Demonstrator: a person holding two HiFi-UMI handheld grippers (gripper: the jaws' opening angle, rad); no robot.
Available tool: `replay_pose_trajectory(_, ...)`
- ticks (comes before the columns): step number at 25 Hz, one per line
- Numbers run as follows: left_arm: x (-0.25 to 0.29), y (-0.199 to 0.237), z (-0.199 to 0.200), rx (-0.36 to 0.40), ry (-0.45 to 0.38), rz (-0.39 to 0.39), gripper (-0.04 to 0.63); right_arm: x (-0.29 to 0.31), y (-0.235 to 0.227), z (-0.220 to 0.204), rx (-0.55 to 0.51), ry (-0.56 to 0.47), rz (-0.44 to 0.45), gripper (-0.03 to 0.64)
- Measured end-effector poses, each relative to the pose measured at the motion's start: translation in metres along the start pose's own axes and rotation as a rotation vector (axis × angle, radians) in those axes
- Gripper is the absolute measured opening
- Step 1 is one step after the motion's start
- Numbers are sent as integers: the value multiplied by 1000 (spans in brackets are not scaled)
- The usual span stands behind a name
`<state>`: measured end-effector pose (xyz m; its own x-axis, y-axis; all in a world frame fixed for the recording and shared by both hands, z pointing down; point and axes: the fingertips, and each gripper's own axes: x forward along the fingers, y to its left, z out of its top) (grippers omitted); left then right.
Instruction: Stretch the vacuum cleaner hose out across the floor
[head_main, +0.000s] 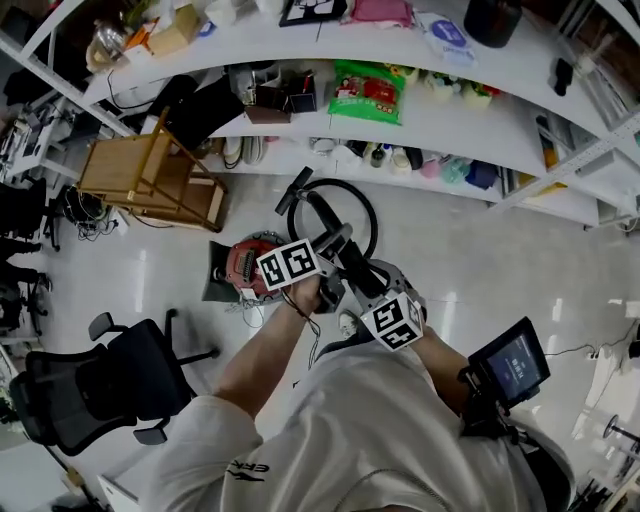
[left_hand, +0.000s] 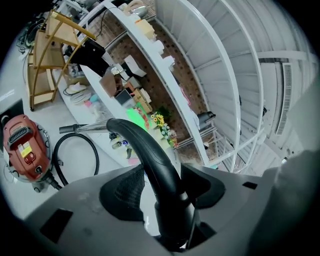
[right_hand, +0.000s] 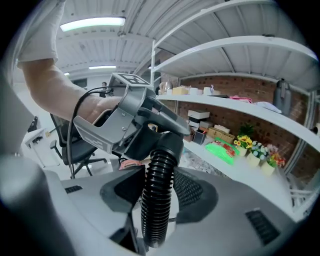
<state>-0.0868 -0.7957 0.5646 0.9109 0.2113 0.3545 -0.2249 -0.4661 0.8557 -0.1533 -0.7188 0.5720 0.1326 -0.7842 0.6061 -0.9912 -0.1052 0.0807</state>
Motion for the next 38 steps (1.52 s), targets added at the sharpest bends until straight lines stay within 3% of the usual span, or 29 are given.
replay_pose_trajectory(17, 76, -115, -121, 158, 236, -93, 221, -126, -50, -73, 223, -40, -216, 175)
replay_pose_trajectory(38, 169, -277, -349, 340, 576, -259, 221, -330, -106, -206, 513, -57, -531, 175)
